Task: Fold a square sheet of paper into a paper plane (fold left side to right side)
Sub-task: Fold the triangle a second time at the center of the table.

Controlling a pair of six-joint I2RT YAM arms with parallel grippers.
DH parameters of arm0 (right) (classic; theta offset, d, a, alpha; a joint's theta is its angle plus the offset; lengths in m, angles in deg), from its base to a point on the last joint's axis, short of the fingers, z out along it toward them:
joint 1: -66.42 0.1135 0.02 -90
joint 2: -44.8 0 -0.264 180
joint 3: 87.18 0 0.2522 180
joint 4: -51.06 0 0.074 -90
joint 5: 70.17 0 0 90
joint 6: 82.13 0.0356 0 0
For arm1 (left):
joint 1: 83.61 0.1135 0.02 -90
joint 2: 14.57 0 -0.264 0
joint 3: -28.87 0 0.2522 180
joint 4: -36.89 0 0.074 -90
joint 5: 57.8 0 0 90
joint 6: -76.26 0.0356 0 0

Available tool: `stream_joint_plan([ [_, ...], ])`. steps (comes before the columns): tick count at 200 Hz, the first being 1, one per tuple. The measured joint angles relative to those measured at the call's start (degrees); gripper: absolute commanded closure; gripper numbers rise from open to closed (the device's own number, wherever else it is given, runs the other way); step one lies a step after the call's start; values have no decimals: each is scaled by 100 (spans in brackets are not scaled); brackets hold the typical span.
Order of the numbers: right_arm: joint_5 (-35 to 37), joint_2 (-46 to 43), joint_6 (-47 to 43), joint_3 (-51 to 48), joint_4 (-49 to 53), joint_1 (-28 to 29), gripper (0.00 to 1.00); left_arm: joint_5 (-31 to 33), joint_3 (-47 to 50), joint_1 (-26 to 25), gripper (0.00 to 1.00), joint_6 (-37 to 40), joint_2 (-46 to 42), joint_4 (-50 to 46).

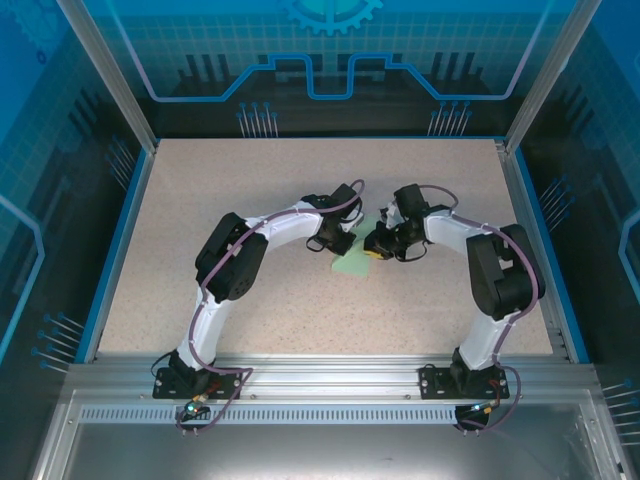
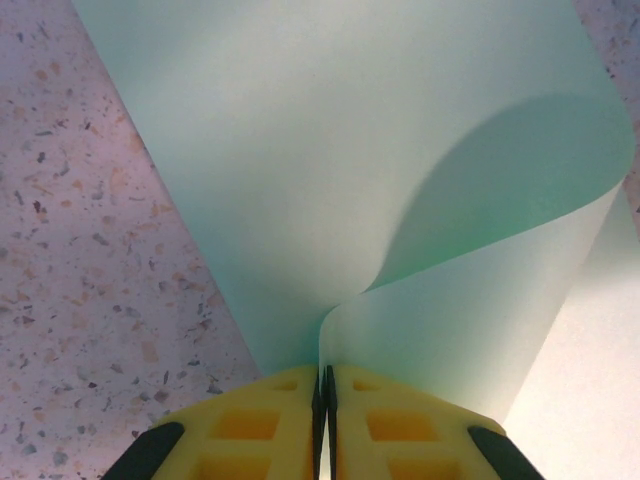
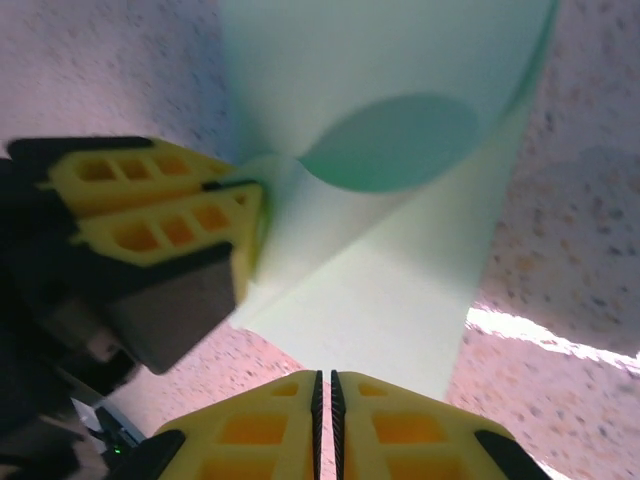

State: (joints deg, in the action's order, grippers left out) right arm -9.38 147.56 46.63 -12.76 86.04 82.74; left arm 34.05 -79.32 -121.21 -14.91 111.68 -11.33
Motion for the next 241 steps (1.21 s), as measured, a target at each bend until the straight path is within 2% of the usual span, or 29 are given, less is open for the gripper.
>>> stream_joint_plan([
  [41,-146,380,374,293,-382,17,87,-2,13,0,87,-20,-11,13],
  [116,-142,796,527,590,-503,31,87,-17,20,0,86,-33,-11,24],
  [241,164,1117,319,848,-55,101,87,-15,20,0,86,-33,-11,24],
])
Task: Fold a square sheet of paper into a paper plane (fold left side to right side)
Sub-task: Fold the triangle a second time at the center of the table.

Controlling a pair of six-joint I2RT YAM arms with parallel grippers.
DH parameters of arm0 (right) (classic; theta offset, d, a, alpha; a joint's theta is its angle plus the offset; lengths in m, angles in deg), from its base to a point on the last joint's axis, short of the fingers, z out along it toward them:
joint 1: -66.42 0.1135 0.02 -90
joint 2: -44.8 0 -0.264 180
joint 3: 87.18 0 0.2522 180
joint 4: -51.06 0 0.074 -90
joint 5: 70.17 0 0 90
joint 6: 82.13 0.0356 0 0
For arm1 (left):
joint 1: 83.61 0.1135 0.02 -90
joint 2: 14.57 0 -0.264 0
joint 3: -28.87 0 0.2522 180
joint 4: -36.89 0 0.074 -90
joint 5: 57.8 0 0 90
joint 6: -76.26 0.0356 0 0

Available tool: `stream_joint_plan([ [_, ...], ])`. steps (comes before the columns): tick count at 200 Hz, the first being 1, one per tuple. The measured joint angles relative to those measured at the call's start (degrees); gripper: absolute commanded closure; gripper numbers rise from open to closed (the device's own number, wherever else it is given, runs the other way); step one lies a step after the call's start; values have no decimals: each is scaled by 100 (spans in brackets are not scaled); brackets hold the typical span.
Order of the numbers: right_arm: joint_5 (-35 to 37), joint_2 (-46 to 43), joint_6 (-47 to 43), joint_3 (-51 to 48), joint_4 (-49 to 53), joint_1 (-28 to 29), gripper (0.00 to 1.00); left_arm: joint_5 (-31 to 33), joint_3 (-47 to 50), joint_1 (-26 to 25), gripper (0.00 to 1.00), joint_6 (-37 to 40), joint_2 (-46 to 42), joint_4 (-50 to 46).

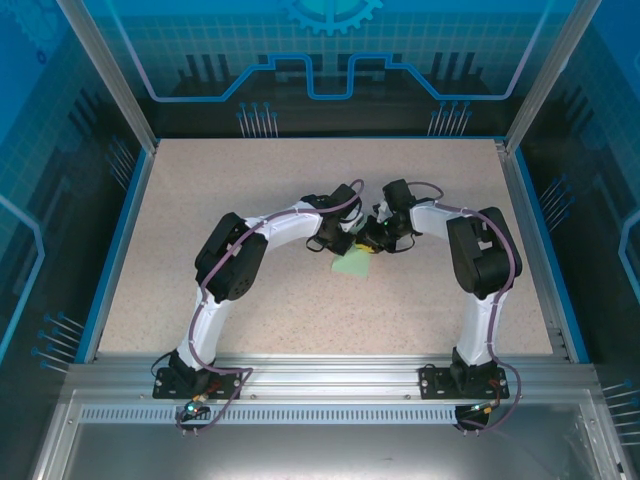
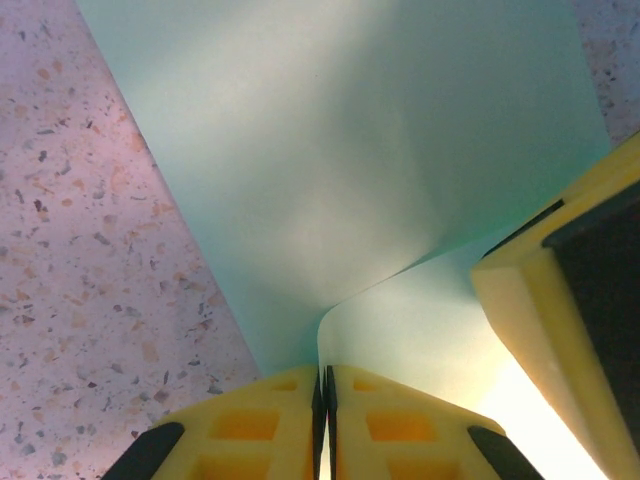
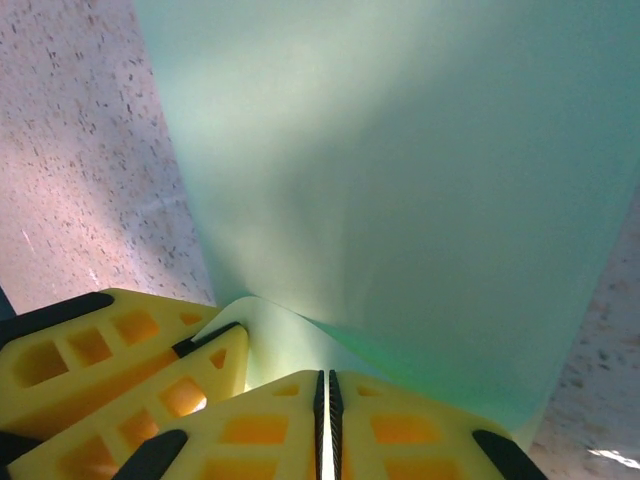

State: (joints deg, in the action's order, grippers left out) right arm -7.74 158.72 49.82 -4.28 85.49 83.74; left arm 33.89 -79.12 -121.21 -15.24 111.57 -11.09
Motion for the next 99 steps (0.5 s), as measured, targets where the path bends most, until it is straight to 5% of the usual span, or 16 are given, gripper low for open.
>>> stream_joint_plan([
  [64,61,85,-111,13,76,0,87,0,0,-2,87,0,0,0],
  [99,79,85,-131,11,83,-2,88,-4,-7,0,76,-2,-17,-15],
])
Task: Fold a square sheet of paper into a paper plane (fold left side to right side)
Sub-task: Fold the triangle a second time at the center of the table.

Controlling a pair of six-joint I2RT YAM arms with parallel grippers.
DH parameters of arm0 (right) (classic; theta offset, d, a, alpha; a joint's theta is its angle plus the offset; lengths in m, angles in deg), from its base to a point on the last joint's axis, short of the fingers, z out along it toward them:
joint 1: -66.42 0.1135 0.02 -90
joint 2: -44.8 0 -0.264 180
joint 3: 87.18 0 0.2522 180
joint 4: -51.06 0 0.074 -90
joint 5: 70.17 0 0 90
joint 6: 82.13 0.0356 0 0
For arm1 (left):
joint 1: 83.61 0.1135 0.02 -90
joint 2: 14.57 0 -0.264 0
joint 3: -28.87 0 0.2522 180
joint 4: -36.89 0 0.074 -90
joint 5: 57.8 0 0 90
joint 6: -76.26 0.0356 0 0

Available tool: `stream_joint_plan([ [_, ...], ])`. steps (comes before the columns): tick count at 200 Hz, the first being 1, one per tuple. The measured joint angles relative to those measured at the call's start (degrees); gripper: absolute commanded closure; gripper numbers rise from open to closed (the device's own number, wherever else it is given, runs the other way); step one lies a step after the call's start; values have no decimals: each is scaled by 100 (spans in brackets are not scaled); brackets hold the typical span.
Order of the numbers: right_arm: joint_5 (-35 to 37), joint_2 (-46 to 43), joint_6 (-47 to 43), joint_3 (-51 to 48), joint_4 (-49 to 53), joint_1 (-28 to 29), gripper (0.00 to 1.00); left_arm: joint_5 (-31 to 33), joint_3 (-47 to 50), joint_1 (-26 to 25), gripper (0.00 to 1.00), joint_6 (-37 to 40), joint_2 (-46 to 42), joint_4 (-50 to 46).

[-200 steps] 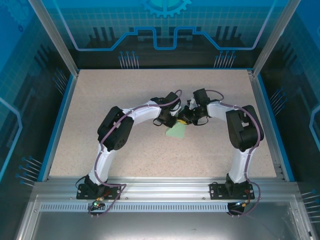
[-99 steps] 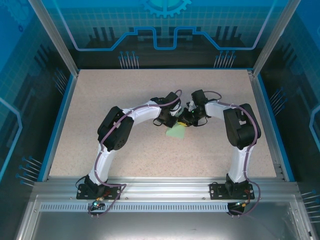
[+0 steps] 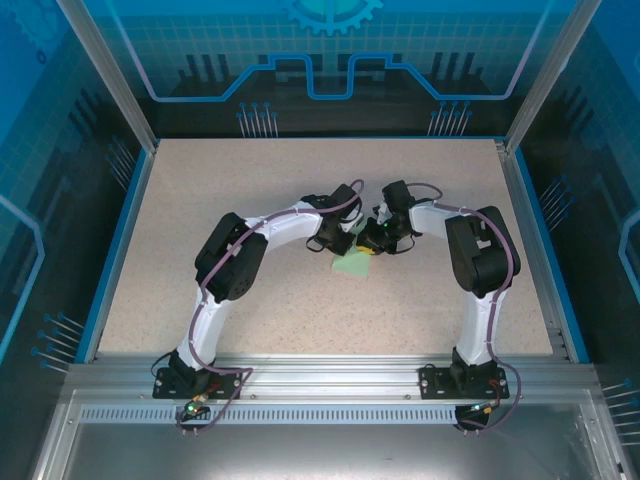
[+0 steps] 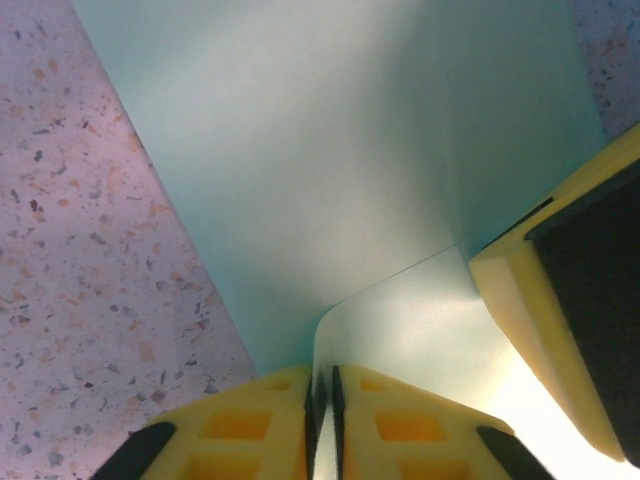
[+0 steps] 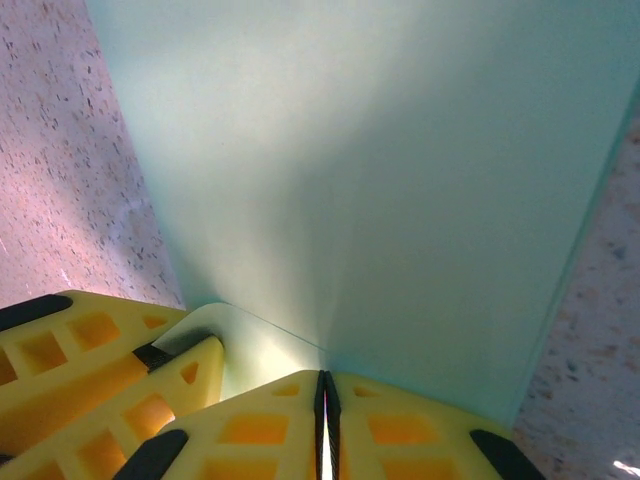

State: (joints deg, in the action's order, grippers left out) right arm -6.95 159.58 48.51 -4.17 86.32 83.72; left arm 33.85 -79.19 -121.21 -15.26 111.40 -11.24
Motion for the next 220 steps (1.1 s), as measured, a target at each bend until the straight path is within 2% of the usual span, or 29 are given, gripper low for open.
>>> stream_joint_plan([
  [34,-2,0,-20,-20,-15,-9,88,4,-7,35,59,-37,-170,-164],
  [52,-2,0,-20,-20,-17,-9,88,-2,-7,92,55,-131,-452,-236],
  [82,-2,0,-22,-20,-17,-9,88,-210,109,173,54,-269,-1172,-142],
  [109,-4,0,-39,-20,-17,-9,88,-828,457,184,56,-476,-1578,59],
  [161,-9,7,-61,-20,-15,-9,88,-1934,1008,181,59,-911,-1217,363],
  [220,-22,11,-66,-20,-15,-11,88,-2168,1045,181,59,-994,-898,529],
])
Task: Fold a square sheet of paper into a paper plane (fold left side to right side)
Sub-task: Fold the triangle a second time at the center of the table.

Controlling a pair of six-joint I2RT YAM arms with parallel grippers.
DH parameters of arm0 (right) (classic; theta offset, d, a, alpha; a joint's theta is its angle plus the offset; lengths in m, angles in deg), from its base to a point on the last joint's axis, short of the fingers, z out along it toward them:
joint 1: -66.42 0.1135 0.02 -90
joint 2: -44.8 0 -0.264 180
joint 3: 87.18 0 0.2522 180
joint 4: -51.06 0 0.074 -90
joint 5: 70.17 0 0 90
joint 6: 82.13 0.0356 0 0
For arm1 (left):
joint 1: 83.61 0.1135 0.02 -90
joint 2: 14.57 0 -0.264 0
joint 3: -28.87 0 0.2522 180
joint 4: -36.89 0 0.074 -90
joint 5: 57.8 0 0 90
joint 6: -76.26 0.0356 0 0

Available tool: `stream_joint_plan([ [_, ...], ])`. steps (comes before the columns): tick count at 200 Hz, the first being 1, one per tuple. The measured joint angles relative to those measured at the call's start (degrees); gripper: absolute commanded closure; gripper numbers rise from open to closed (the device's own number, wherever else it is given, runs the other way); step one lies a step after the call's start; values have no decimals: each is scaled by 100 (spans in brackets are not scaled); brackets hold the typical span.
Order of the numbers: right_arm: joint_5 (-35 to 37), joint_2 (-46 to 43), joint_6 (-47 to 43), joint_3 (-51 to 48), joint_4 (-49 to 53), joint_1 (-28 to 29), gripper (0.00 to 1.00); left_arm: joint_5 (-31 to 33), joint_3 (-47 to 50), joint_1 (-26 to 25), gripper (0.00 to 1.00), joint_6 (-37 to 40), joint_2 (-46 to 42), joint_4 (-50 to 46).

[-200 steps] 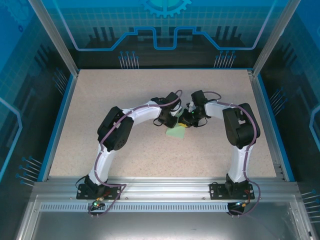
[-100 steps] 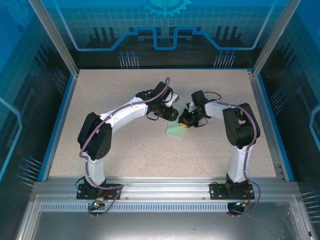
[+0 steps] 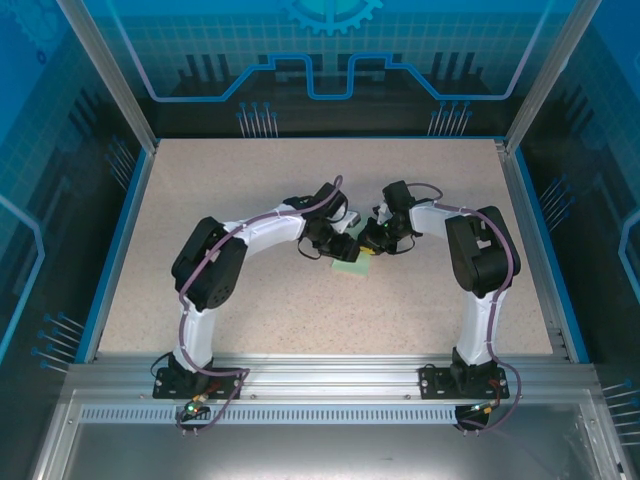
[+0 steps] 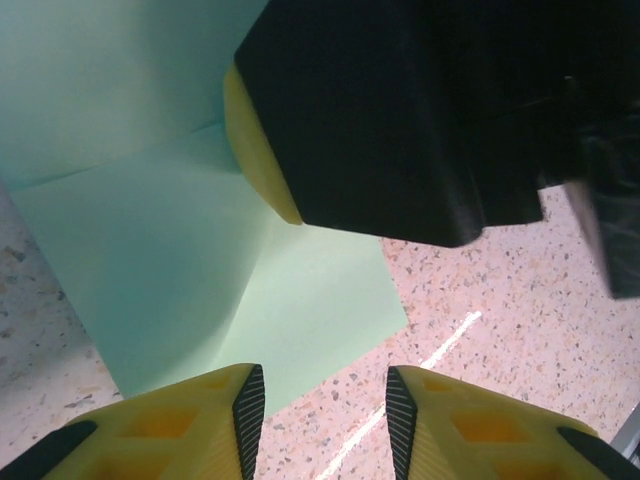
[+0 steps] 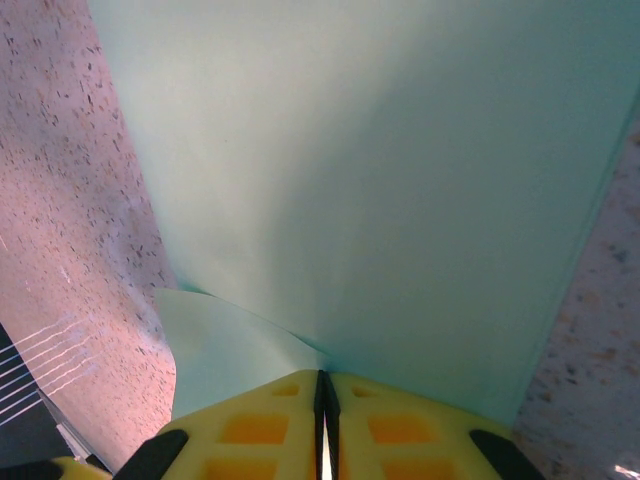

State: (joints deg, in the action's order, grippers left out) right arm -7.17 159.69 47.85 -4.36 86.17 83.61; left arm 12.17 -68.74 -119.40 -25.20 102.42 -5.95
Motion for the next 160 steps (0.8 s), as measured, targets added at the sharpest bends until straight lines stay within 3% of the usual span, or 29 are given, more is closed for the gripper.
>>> stream_joint_plan([
  [160,0,0,-59,0,2,0,88,208,509,2,62,-26,52,146],
])
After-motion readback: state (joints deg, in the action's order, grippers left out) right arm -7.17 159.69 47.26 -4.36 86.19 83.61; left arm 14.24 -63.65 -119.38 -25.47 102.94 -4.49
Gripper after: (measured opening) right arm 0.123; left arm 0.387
